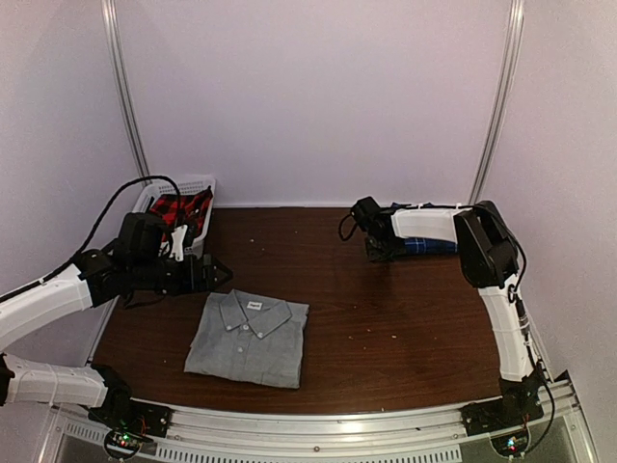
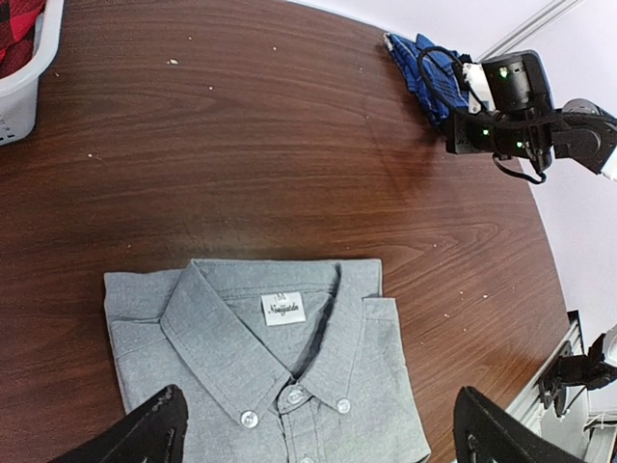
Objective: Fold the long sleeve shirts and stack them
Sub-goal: Move the square-folded shirt to the corner of the board.
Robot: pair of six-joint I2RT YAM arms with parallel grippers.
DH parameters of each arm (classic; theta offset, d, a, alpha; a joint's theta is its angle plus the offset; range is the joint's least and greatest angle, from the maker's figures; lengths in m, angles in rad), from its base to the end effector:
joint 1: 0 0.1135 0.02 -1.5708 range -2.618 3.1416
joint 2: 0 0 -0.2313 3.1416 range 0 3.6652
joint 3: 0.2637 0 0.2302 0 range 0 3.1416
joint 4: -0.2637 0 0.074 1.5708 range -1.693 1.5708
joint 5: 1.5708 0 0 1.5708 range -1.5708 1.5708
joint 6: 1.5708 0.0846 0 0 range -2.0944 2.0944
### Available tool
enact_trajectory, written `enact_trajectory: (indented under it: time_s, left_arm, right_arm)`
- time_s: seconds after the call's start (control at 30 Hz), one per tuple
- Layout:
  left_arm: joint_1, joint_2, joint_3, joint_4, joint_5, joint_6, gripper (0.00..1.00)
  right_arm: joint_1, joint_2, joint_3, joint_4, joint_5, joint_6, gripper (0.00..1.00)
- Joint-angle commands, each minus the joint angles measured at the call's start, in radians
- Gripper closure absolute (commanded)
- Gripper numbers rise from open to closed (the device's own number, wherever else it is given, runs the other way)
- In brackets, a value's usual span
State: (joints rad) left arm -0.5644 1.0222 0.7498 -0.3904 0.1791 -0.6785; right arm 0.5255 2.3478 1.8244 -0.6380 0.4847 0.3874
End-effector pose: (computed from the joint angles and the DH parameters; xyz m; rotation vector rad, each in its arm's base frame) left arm 0.2061 -0.1483 0.2121 -0.0314 2.3683 -0.8450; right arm 0.4211 0.1986 0.0828 -0.0453 2.5506 -0.3322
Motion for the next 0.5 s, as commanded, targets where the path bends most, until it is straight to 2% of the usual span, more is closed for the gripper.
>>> enact_trajectory:
  time_s: [0.0, 0.23, 0.3, 0.47]
  left_arm:
    - [0.001, 0.009, -0.003, 0.038, 0.01, 0.017, 0.02]
    - [0.001, 0.025, -0.004, 0.042, 0.005, 0.014, 0.02]
    - [0.001, 0.029, -0.006, 0.044, 0.003, 0.012, 0.02]
    - [0.001, 0.028, -0.028, 0.066, 0.003, 0.001, 0.02]
  right_arm:
    - [-0.001, -0.004, 0.008, -0.036, -0.035, -0.013, 1.0]
    - [0.057, -0.117, -0.125, 0.02, -0.227, 0.051, 1.0]
    - [0.085, -0.166, -0.186, 0.067, -0.315, 0.089, 1.0]
    - [0.191, -0.248, -0.31, 0.184, -0.416, 0.198, 1.0]
